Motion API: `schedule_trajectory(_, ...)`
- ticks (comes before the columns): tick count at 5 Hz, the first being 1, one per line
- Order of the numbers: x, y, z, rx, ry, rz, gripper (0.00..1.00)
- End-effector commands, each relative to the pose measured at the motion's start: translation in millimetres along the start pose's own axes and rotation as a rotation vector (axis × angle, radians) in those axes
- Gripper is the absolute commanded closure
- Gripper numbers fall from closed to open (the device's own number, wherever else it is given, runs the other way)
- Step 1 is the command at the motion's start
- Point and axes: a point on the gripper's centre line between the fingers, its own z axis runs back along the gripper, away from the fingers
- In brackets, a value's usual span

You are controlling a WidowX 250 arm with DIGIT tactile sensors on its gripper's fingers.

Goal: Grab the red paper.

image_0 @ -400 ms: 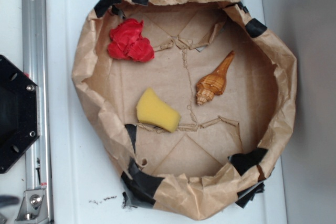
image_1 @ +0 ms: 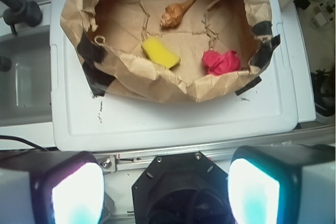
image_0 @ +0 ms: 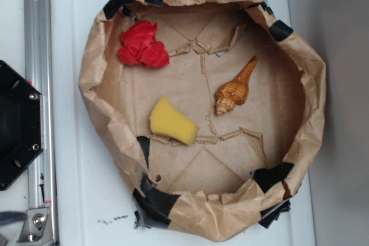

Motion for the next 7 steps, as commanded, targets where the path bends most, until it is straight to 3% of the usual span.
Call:
schedule_trajectory(1, 81, 25, -42, 0.061, -0.009, -0.250, 0.00)
schedule_trajectory(3, 100, 55, -105, 0.121, 0.117, -0.445, 0.00)
schedule_trajectory(4, 96, 54, -154, 0.219, 0.199, -0.573, 0.00)
schedule_trajectory(7, 96, 54, -154, 0.219, 0.199, -0.573, 0.00)
